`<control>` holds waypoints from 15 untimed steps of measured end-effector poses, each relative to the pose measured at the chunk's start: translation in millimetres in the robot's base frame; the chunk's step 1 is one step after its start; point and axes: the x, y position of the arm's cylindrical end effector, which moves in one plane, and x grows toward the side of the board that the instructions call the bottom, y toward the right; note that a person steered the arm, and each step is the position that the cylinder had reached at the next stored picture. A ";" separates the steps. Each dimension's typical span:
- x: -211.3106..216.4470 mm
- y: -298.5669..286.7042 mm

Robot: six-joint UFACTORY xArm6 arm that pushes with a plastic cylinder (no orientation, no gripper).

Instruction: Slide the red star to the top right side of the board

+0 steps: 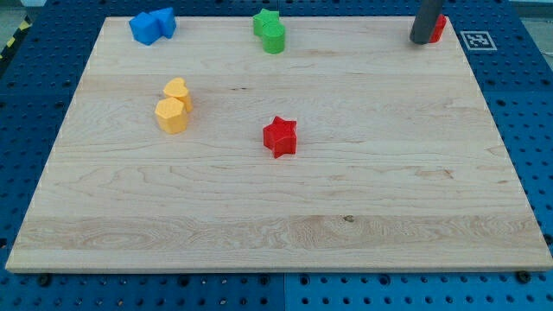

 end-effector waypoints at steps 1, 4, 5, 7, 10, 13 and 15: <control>0.0 9.4; 16.5 -7.2; 84.7 -86.9; 152.9 -267.1; 202.8 -221.5; 174.7 -110.2; 190.3 -71.8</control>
